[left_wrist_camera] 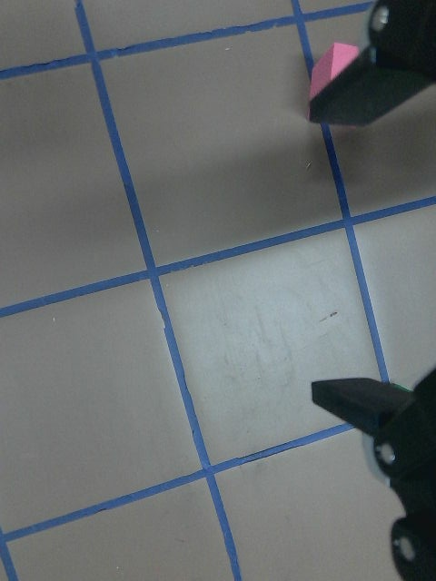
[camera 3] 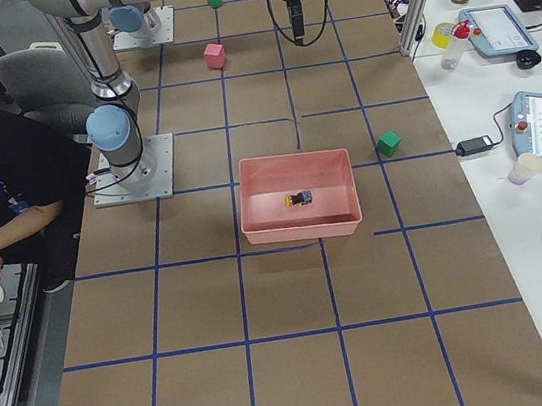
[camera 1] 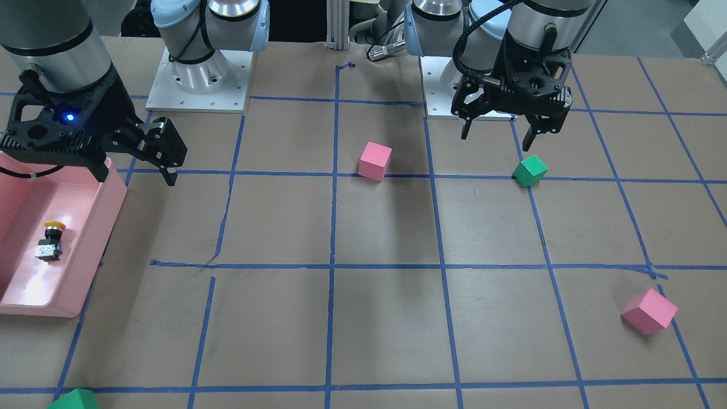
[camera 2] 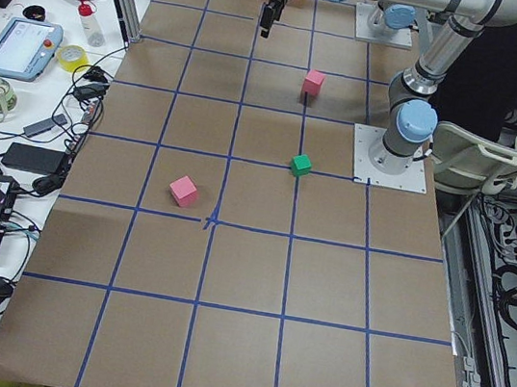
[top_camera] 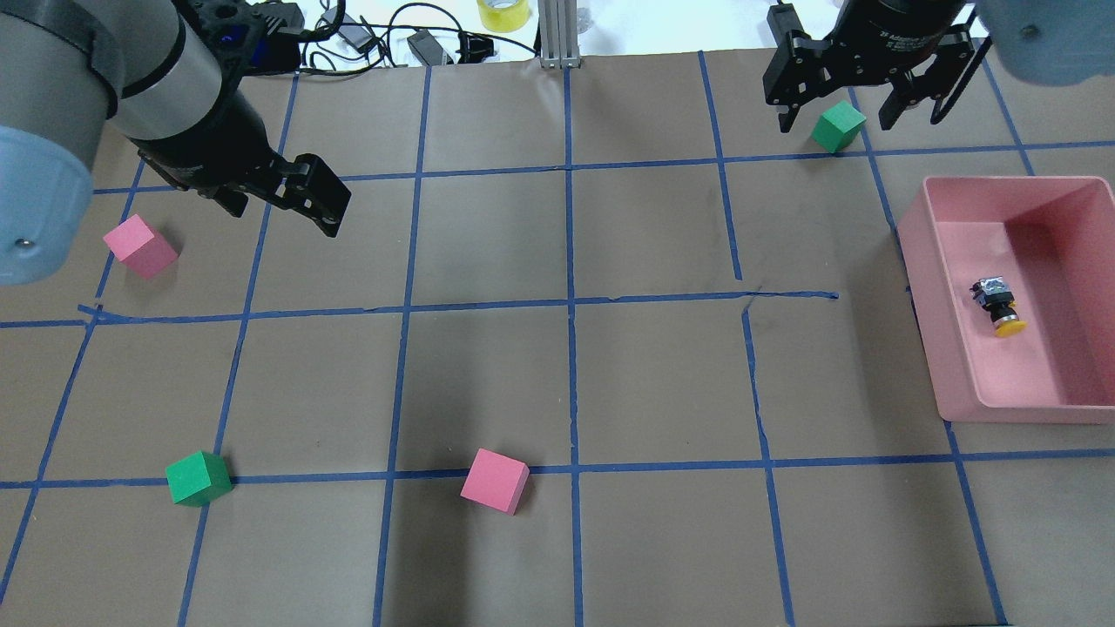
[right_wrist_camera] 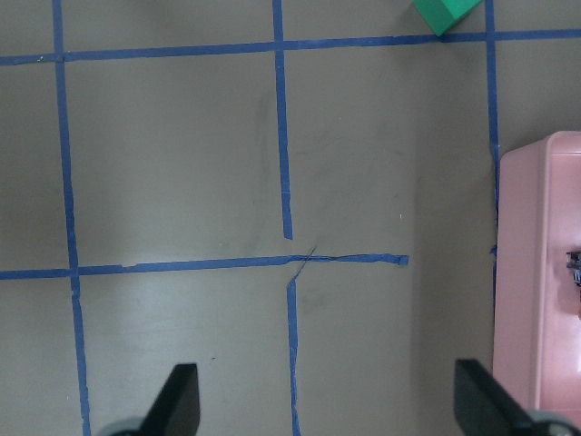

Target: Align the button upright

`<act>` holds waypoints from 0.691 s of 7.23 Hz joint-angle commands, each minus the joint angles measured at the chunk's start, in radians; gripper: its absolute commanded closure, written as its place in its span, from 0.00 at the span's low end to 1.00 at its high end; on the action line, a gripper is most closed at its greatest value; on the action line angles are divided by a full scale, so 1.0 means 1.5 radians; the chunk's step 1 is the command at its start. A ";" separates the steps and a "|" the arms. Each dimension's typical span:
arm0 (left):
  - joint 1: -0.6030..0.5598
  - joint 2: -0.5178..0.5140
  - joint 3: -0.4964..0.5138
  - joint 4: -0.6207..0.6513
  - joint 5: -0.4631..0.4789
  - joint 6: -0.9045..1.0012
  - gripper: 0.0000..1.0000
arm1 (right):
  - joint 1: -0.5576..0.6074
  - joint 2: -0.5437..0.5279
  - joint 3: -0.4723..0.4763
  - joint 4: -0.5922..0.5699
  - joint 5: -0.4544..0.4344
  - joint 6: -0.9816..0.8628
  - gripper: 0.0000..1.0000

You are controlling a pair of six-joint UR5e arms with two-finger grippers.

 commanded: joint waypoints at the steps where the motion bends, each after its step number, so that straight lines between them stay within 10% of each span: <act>1: 0.000 0.001 -0.001 0.000 0.000 0.000 0.00 | 0.000 0.000 0.000 0.000 0.000 0.000 0.00; 5: 0.001 0.002 0.000 0.000 0.001 0.000 0.00 | -0.093 0.022 -0.002 -0.006 -0.002 -0.044 0.00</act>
